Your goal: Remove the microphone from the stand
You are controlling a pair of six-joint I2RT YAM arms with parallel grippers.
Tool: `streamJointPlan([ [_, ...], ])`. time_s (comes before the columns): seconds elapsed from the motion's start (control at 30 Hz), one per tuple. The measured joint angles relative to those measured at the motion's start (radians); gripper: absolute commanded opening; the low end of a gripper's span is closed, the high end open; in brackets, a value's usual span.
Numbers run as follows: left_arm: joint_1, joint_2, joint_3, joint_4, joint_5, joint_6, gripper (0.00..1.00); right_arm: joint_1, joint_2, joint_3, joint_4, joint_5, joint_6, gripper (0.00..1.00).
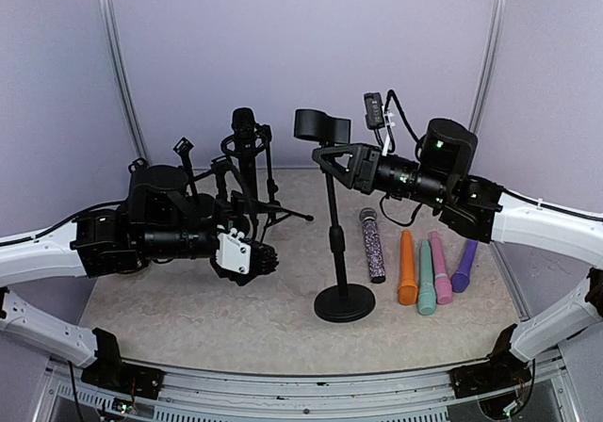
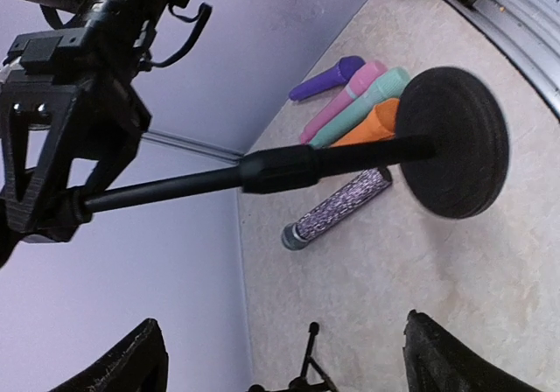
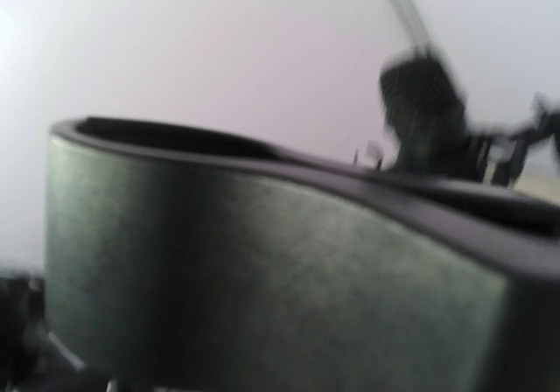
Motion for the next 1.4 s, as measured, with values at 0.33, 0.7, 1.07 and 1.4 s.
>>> streamJointPlan([
  [0.33, -0.056, -0.035, -0.083, -0.077, 0.042, -0.074, 0.89, 0.0, -0.002, -0.01, 0.27, 0.195, 0.045, 0.0],
  [0.7, -0.076, 0.024, -0.139, 0.107, -0.089, -0.043, 0.78, 0.03, 0.032, -0.018, 0.428, 0.26, 0.142, 0.0],
  [1.07, -0.104, 0.045, -0.137, 0.149, -0.072, -0.142, 0.65, 0.079, 0.083, -0.015, 0.512, 0.314, 0.166, 0.0],
  [1.4, -0.128, 0.023, -0.17, 0.186, -0.092, -0.1, 0.0, 0.068, 0.092, -0.012, 0.522, 0.357, 0.154, 0.27],
])
